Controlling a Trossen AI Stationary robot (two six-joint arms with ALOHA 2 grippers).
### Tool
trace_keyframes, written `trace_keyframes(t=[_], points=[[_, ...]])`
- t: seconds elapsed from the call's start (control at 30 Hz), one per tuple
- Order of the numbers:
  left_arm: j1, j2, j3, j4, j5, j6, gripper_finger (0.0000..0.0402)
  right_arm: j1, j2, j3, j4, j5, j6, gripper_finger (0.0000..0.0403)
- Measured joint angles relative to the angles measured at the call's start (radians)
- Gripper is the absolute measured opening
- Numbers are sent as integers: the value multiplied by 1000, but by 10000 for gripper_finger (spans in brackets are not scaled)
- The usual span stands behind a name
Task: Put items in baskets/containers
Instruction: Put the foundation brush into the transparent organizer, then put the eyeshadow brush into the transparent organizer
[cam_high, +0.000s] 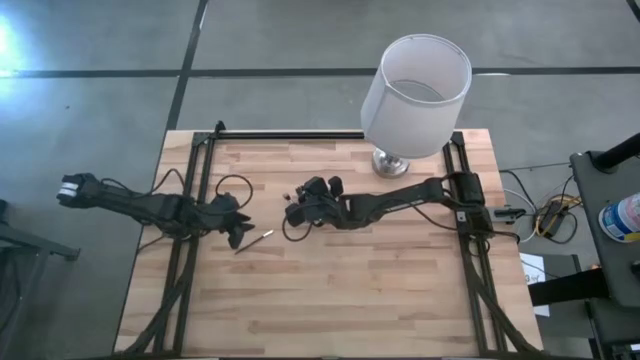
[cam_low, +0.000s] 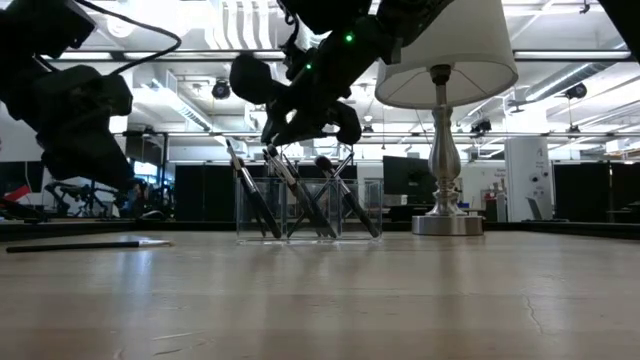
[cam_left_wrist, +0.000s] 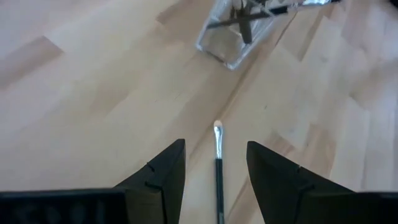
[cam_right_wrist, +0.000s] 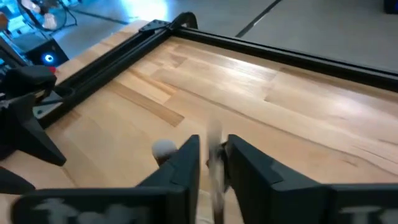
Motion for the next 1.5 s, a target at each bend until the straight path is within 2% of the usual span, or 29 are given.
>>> trace_keyframes(t=[0.23,0.3,0.4,0.47,0.53,0.7,0.9,1.1,1.37,1.5], points=[[0,0,0,-13,112,-23,163,8,-14,9,-20,-3,-25,169],[0,0,5,-43,184,-24,163,23,-28,30,-19,-15,-100,188],[-8,10,3,-92,264,-44,163,57,-47,73,-34,-98,-301,203],[-23,26,-1,-86,266,-52,163,85,-48,105,-99,-128,-396,206],[-34,57,-3,-88,234,-56,162,111,-46,133,-203,-121,-409,205],[-37,166,-5,-44,78,-84,151,166,-46,156,-412,-32,-264,189],[-42,344,-5,114,54,-36,142,212,-45,156,-508,-17,-82,174],[-65,546,-6,212,17,-67,142,236,-44,155,-509,12,-40,173],[-158,732,-6,646,56,-185,142,241,-44,155,-509,9,-37,171],[-170,805,1,798,112,-215,142,243,-44,155,-510,-46,-37,170]])
